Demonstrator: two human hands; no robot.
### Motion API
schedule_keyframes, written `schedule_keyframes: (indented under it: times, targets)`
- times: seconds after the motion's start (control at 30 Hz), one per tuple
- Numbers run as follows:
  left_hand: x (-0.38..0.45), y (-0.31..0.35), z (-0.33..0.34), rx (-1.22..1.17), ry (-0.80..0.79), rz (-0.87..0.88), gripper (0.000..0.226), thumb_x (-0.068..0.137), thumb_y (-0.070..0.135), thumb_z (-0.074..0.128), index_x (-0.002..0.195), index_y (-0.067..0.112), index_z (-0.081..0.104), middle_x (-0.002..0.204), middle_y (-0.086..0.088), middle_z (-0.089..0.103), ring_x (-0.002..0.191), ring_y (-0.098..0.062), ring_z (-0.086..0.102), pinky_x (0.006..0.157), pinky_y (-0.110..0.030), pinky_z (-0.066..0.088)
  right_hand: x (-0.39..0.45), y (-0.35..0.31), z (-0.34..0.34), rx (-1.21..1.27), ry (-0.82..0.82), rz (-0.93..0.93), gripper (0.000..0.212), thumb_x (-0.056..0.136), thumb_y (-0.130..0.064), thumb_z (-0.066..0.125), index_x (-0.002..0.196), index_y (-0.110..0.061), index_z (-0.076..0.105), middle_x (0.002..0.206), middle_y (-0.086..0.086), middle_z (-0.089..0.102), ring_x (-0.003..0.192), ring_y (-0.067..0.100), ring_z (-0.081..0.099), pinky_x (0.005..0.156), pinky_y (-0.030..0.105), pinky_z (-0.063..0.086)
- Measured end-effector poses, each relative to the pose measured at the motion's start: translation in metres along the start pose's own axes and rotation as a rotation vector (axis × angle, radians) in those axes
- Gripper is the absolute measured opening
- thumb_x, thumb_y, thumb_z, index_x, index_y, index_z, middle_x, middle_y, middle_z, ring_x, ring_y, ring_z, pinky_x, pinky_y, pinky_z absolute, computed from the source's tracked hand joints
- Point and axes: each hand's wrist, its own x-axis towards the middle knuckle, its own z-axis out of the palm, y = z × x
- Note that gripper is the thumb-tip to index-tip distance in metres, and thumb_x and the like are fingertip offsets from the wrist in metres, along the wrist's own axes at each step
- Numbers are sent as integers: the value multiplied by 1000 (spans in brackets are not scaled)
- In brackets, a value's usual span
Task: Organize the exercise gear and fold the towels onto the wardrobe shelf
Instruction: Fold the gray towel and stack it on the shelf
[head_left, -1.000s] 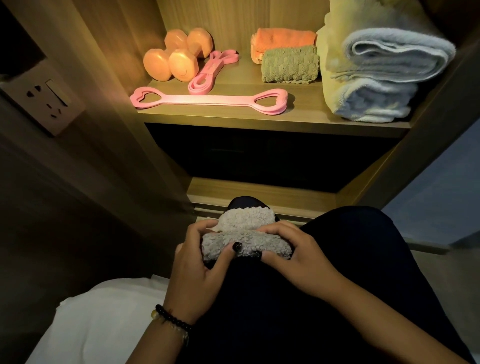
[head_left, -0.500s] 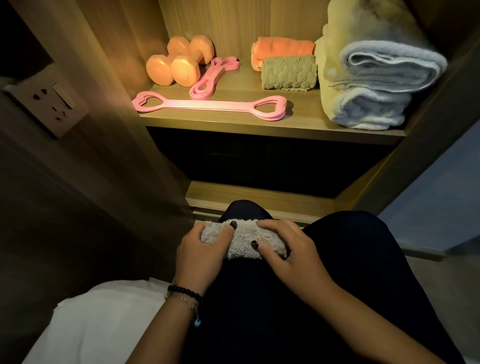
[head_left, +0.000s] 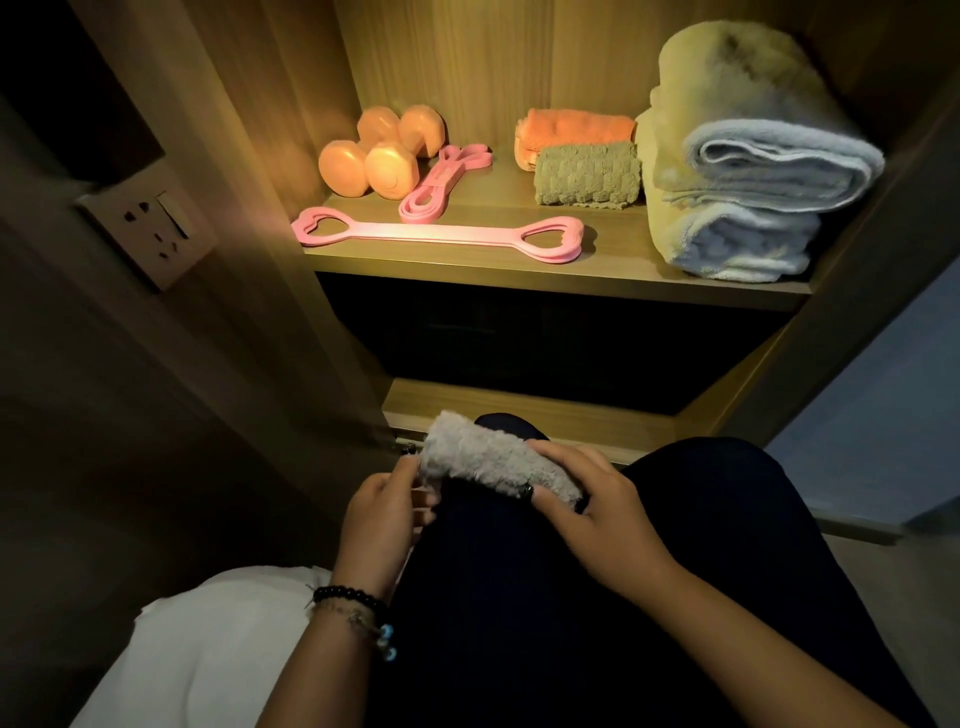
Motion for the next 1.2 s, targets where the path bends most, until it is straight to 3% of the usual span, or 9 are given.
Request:
schedule_keyframes:
  times: [0.2, 0.33, 0.5, 0.6, 0.67, 0.73, 0.93, 1.07, 1.2]
  targets:
    - [-24, 18, 17, -438, -186, -24, 23, 96, 15, 53, 115, 3, 58, 101, -13, 72, 92, -21, 71, 77, -29, 57, -2, -17, 7, 92, 118, 32, 35, 89, -23, 66, 122, -33, 60, 123, -14, 59, 116, -3, 51, 93, 9, 39]
    - [-38, 25, 23, -538, -306, 2, 20, 94, 10, 55, 112, 2, 53, 84, -8, 74, 78, -17, 73, 60, -25, 57, -9, -32, 6, 99, 90, -66, 36, 90, -22, 65, 123, -36, 58, 119, -18, 59, 114, -5, 51, 92, 9, 40]
    - [-42, 24, 31, -661, -348, -13, 28, 92, 10, 56, 118, 2, 55, 101, -17, 72, 91, -28, 71, 68, -35, 58, -17, -35, -6, 78, 2, -113, 40, 83, -36, 63, 123, -31, 60, 114, -16, 59, 111, 3, 54, 90, 13, 42]
    - [-38, 26, 34, -552, -343, 40, 29, 89, 12, 58, 117, 6, 59, 106, -17, 71, 92, -27, 70, 72, -37, 56, -13, -37, -20, 82, 64, -121, 28, 79, -40, 64, 106, -31, 70, 103, -17, 63, 103, 3, 58, 86, 11, 42]
    - [-29, 33, 32, -440, -351, 115, 32, 85, 17, 63, 114, 5, 61, 106, -21, 69, 89, -30, 70, 72, -38, 56, -2, -43, -36, 185, 179, -62, 4, 82, -26, 70, 85, -26, 73, 90, -12, 67, 89, 3, 63, 77, 11, 45]
    - [-19, 48, 31, -328, -411, 194, 52, 73, 30, 75, 117, 7, 60, 111, -19, 68, 95, -30, 68, 82, -43, 53, 14, -52, -54, 272, 221, 42, 8, 85, -15, 69, 86, -22, 72, 90, -8, 68, 83, 1, 63, 73, 12, 47]
    - [1, 112, 34, 56, -688, 324, 37, 54, 28, 76, 79, 3, 65, 70, -11, 64, 55, -21, 62, 51, -25, 49, 79, -72, -92, 780, -42, 356, 43, 76, -30, 62, 117, -18, 65, 112, 2, 71, 104, 18, 64, 87, 35, 51]
    - [30, 143, 39, 264, -702, 299, 51, 46, 40, 77, 75, 0, 71, 65, -13, 66, 54, -24, 63, 56, -25, 50, 109, -69, -101, 880, -231, 391, 60, 67, -34, 77, 123, -17, 64, 125, 9, 64, 116, 26, 58, 100, 45, 46]
    - [62, 174, 51, 381, -727, 299, 53, 43, 48, 76, 80, 9, 76, 78, -8, 73, 69, -23, 67, 70, -29, 54, 135, -64, -113, 774, -249, 404, 37, 73, -13, 69, 109, -14, 67, 116, 13, 68, 99, 24, 66, 94, 42, 51]
